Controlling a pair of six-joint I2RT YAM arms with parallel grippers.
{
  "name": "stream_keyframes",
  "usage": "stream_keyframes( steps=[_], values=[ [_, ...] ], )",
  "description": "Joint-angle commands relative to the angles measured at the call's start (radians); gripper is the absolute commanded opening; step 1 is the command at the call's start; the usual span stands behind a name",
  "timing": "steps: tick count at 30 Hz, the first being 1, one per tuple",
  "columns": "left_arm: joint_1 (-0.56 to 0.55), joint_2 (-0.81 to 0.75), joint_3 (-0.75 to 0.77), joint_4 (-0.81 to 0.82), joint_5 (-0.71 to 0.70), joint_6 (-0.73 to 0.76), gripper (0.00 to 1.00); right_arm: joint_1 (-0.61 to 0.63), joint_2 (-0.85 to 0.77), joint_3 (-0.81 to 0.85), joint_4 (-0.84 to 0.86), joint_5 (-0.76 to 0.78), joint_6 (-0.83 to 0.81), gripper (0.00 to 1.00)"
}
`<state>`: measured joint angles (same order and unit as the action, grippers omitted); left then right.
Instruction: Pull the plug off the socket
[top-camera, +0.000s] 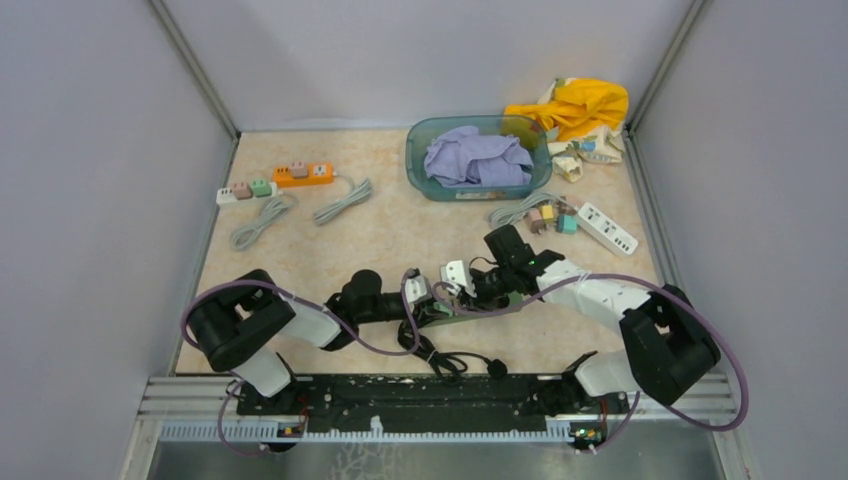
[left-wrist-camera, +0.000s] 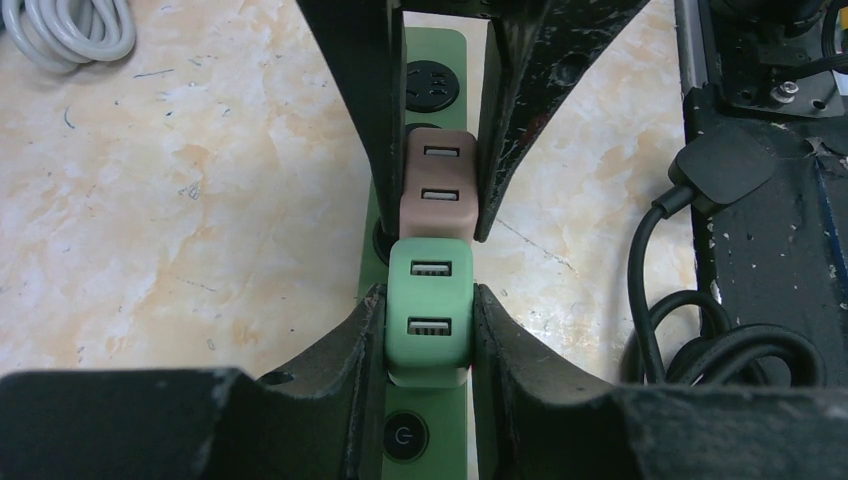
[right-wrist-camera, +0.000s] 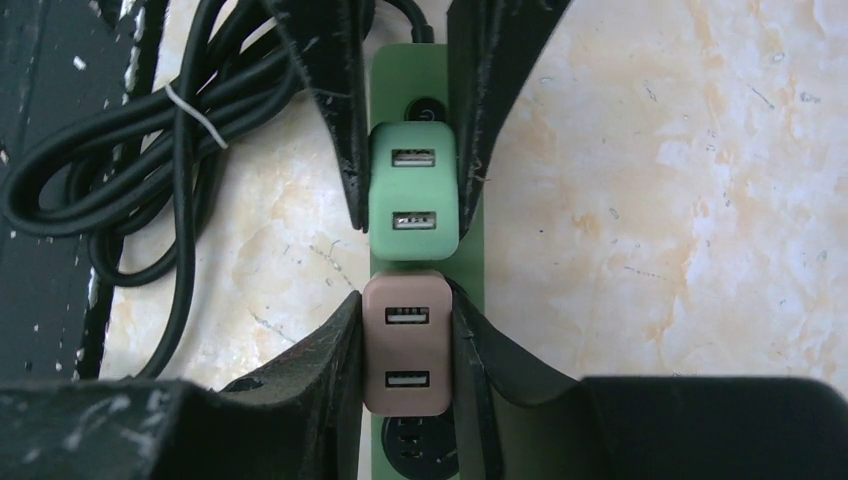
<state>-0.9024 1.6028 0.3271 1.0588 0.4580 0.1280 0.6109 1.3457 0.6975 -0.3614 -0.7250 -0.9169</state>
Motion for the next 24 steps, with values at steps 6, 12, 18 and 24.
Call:
stream_keyframes(
  steps=[6,12,18,24],
  values=[
    [0.000,0.020,-0.003,-0.037,0.004,-0.006,0.01,0.063,-0.021,0.025,0.133,-0.121,0.063,0.00],
    [0.001,0.018,-0.007,-0.040,0.004,-0.007,0.01,0.030,-0.008,0.052,0.176,-0.045,0.154,0.00],
    [0.001,0.021,-0.005,-0.044,0.003,0.000,0.01,-0.037,-0.052,0.040,0.052,-0.058,-0.033,0.00],
    [0.002,0.022,0.003,-0.046,0.005,0.000,0.01,0.010,-0.039,0.037,-0.012,-0.182,-0.105,0.00]
  ],
)
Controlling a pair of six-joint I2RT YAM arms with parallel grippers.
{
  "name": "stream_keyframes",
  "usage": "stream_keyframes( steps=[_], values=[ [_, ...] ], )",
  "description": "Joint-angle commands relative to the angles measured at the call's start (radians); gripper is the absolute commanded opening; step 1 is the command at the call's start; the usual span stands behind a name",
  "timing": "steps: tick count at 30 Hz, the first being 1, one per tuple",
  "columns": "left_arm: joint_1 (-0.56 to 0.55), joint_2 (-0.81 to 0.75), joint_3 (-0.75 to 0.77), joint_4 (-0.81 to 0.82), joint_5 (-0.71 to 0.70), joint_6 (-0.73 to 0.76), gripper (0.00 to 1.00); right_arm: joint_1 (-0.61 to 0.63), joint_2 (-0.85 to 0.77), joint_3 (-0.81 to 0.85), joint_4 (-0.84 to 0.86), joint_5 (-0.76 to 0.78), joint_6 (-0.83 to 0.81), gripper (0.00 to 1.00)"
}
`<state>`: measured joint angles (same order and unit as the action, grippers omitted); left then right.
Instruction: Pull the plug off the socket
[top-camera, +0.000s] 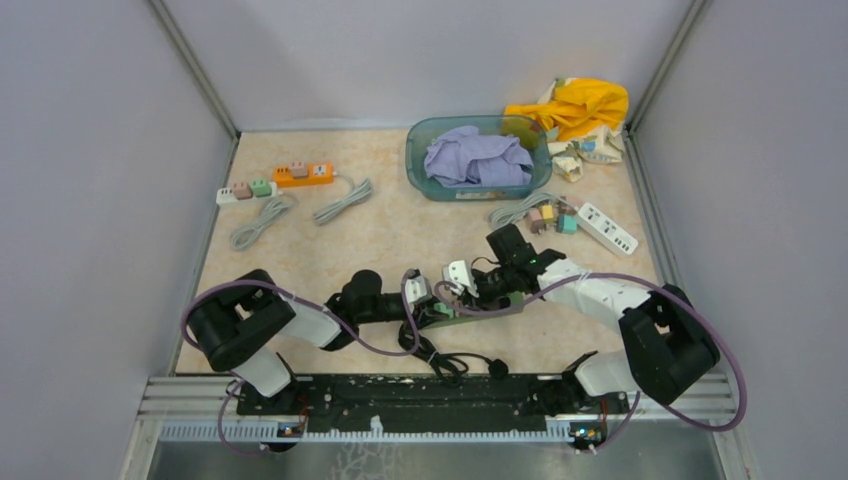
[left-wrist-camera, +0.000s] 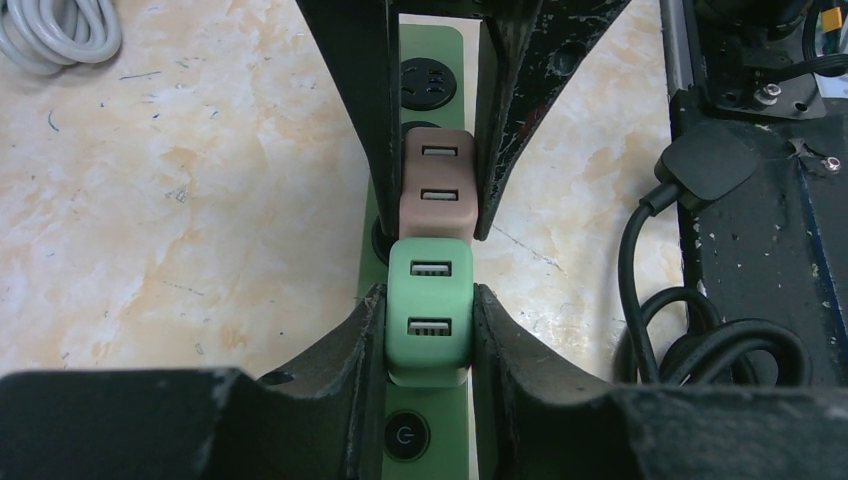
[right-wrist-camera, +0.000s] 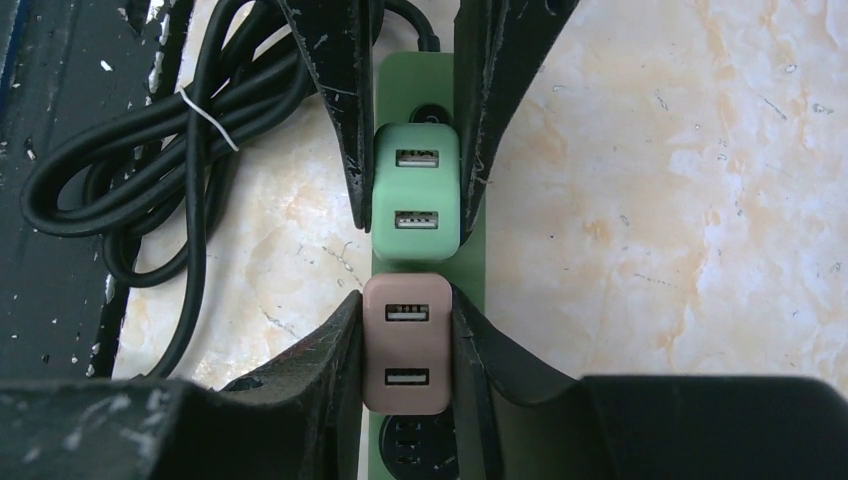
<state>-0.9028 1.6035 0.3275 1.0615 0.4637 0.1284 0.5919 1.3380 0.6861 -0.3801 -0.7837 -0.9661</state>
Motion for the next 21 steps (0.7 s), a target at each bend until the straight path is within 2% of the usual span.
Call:
stream_keyframes(
  steps=[1,6,10,15,18,21],
  values=[
    [0.000,0.021,0.005,-0.048,-0.001,0.000,0.01,0.047,-0.024,0.049,0.032,-0.103,-0.015,0.00],
    [0.001,0.019,0.006,-0.058,0.000,-0.003,0.01,0.068,-0.003,0.064,0.170,-0.036,0.177,0.00],
    [0.001,0.021,0.004,-0.059,0.000,-0.003,0.01,0.036,-0.012,0.061,0.196,0.011,0.199,0.00],
    [0.001,0.019,0.001,-0.060,-0.005,0.002,0.01,-0.021,-0.039,0.059,0.089,-0.018,0.046,0.00],
    [0.001,0.020,0.002,-0.059,-0.010,0.003,0.01,-0.020,-0.052,0.050,0.002,-0.107,-0.063,0.00],
    [0.001,0.019,0.006,-0.062,-0.006,0.002,0.01,0.005,-0.045,0.050,0.011,-0.141,-0.047,0.00]
  ],
)
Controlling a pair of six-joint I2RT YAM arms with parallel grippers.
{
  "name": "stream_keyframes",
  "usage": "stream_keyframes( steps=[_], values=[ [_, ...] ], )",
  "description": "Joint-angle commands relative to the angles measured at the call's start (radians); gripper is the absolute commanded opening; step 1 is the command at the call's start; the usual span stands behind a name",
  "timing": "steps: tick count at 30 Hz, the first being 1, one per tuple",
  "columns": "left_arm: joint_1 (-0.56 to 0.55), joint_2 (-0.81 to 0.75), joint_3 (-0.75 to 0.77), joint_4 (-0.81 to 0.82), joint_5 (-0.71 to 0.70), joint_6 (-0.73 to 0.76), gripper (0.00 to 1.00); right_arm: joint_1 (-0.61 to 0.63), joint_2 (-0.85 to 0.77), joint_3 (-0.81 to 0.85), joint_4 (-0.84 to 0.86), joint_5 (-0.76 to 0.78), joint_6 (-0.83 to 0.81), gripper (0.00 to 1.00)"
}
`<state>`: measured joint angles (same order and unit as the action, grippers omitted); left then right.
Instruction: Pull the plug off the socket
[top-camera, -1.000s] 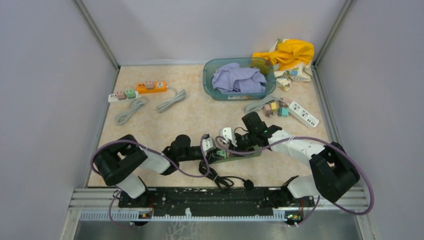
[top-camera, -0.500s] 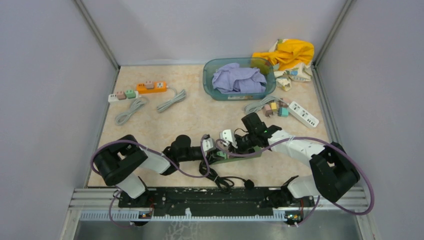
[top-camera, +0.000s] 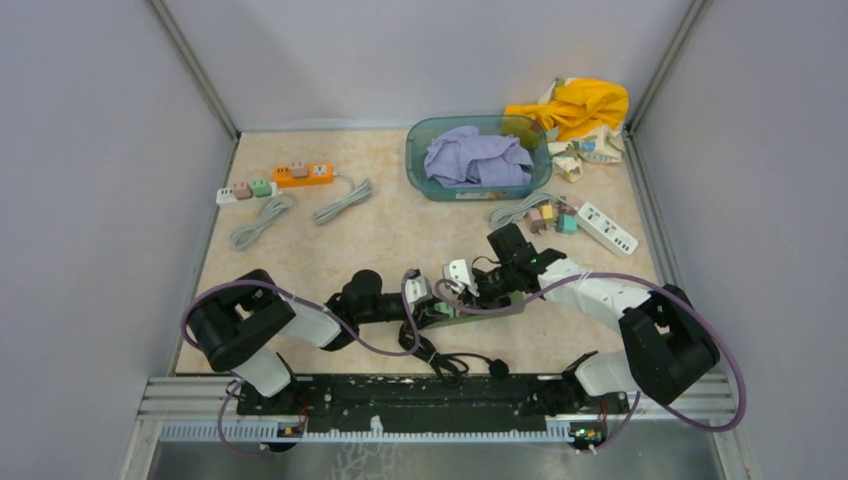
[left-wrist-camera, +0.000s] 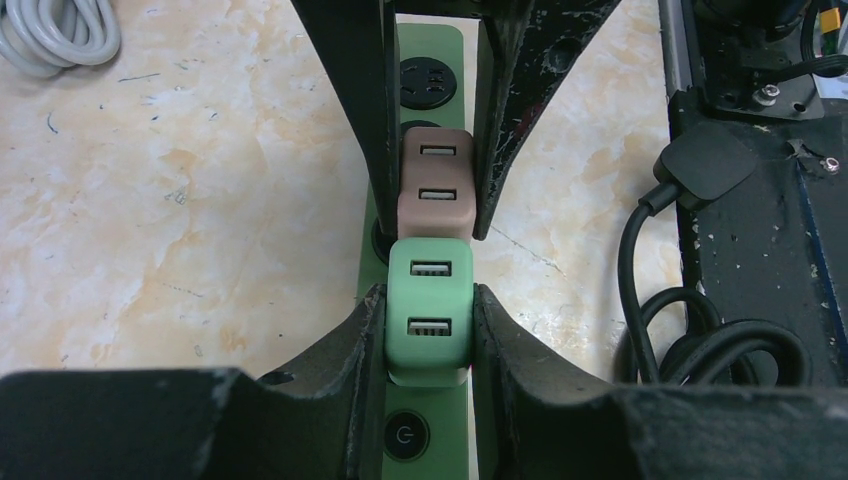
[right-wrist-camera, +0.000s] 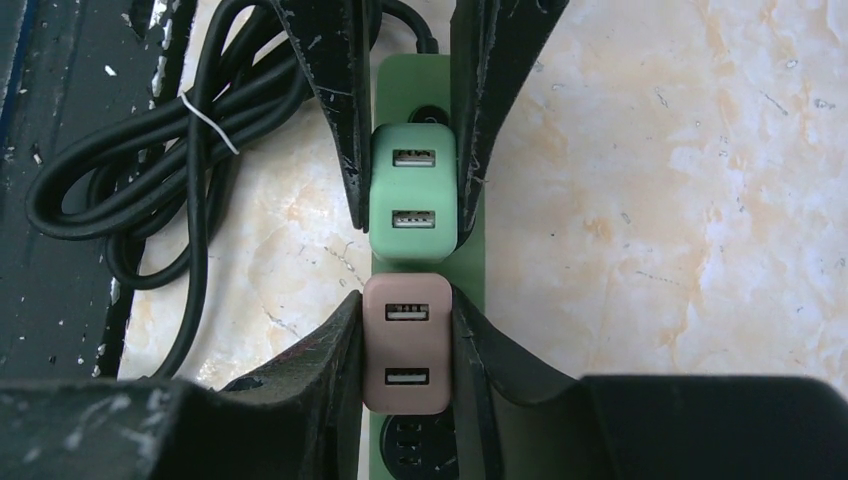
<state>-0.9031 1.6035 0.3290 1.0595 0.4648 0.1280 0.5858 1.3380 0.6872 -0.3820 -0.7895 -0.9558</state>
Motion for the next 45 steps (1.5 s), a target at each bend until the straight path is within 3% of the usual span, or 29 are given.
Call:
stream_keyframes(
  steps=[1,5,9,15,20,28,34,37,40,45],
  values=[
    [0.001,0.019,0.006,-0.061,-0.007,0.001,0.01,0.027,-0.043,0.048,0.044,-0.122,-0.025,0.00],
    [0.000,0.022,0.010,-0.063,-0.006,-0.004,0.01,0.065,-0.021,0.051,0.157,-0.026,0.122,0.00],
    [0.000,0.030,0.008,-0.059,-0.005,-0.008,0.01,0.047,-0.022,0.057,0.194,0.061,0.165,0.00],
    [0.001,0.029,0.004,-0.058,-0.007,-0.004,0.01,-0.010,-0.046,0.054,0.113,0.040,0.050,0.00],
    [0.000,0.027,0.008,-0.063,-0.008,0.002,0.01,0.003,-0.050,0.050,0.016,-0.124,-0.049,0.00],
    [0.000,0.033,0.013,-0.076,-0.008,0.001,0.01,0.059,-0.014,0.067,0.163,0.014,0.153,0.00],
    [0.001,0.036,0.018,-0.100,-0.012,0.015,0.01,0.010,-0.024,0.059,0.166,0.091,0.129,0.00],
    [0.000,0.035,0.020,-0.110,-0.018,0.027,0.01,-0.007,-0.041,0.049,0.100,0.055,0.034,0.00],
    [0.001,0.038,0.026,-0.122,-0.018,0.036,0.01,0.012,-0.051,0.033,0.055,-0.078,-0.029,0.00],
    [0.000,0.049,0.033,-0.127,-0.016,0.029,0.01,0.060,-0.023,0.043,0.139,-0.089,0.092,0.00]
  ],
)
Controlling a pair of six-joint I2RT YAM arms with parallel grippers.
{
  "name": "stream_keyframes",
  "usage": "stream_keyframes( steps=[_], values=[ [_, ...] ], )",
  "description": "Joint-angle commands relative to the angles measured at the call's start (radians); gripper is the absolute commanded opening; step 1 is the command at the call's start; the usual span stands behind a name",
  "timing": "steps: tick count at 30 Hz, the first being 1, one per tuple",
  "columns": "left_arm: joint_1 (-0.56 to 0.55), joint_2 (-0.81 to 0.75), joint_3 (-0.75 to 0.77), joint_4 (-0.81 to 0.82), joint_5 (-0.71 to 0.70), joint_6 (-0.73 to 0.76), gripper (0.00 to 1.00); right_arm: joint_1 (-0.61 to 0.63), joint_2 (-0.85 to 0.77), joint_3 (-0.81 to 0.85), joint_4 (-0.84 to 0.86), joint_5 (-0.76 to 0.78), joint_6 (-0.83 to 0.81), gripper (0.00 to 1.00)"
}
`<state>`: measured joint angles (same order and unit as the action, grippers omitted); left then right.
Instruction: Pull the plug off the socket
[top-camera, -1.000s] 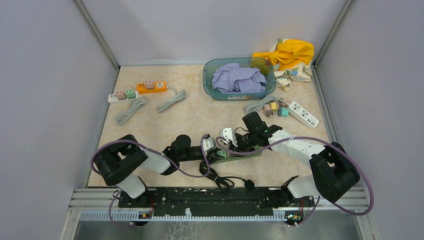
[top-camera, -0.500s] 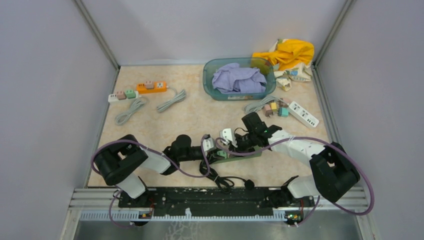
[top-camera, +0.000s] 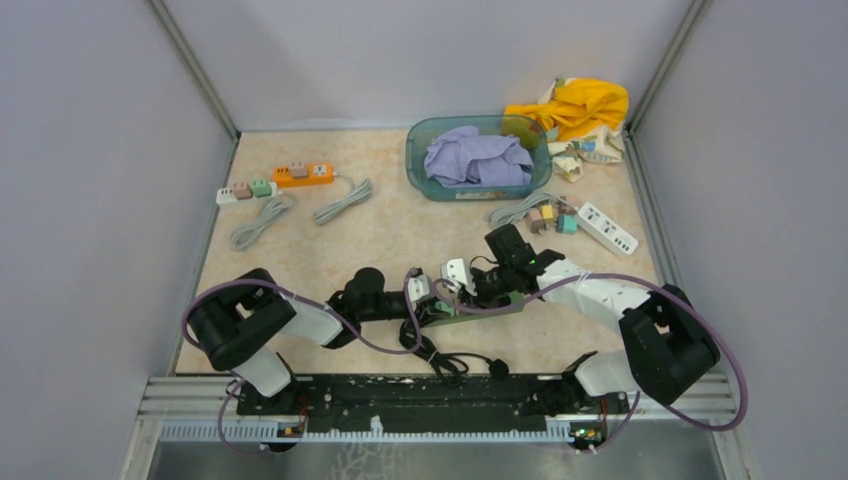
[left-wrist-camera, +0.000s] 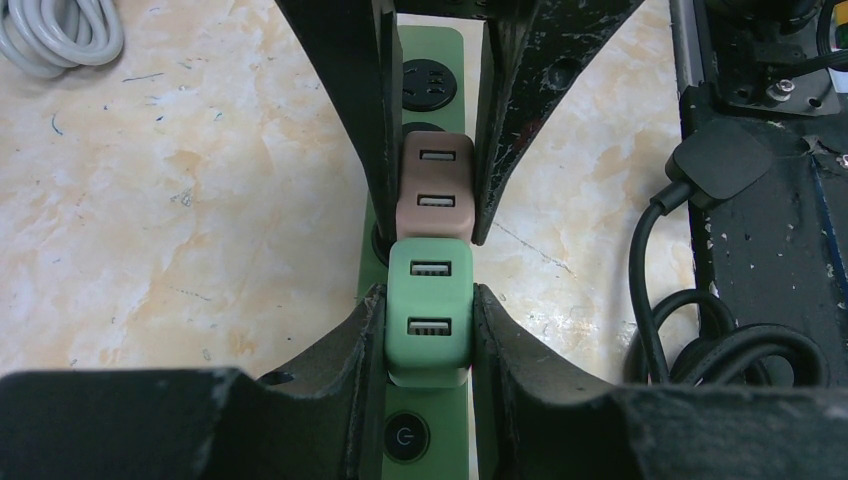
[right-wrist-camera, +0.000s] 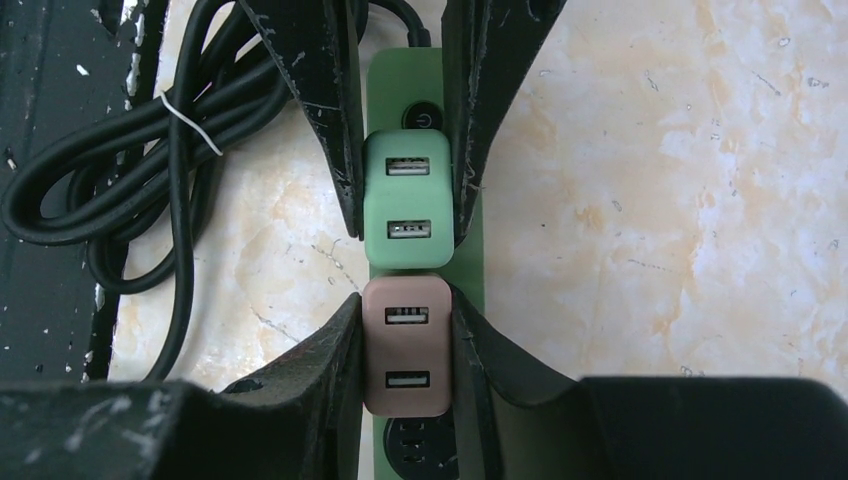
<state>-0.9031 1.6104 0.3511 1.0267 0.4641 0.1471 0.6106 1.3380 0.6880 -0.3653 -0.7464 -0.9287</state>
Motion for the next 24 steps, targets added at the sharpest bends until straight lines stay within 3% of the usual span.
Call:
stream_keyframes(
  steps=[1,5,10,16,24],
  values=[
    [0.001,0.044,0.009,-0.094,-0.015,0.007,0.01,0.035,-0.021,0.049,0.144,-0.124,0.116,0.00],
    [0.000,0.049,0.004,-0.090,-0.017,0.004,0.01,-0.001,-0.027,0.062,0.140,-0.085,0.110,0.00],
    [0.001,0.049,-0.008,-0.078,-0.021,0.005,0.01,-0.095,-0.077,0.031,0.066,-0.134,-0.030,0.00],
    [0.001,0.052,0.002,-0.091,-0.021,0.014,0.01,-0.063,-0.067,0.011,0.002,-0.251,-0.127,0.00],
    [0.000,0.064,0.001,-0.089,-0.021,0.001,0.01,-0.005,-0.037,0.024,0.258,-0.095,0.218,0.00]
  ],
)
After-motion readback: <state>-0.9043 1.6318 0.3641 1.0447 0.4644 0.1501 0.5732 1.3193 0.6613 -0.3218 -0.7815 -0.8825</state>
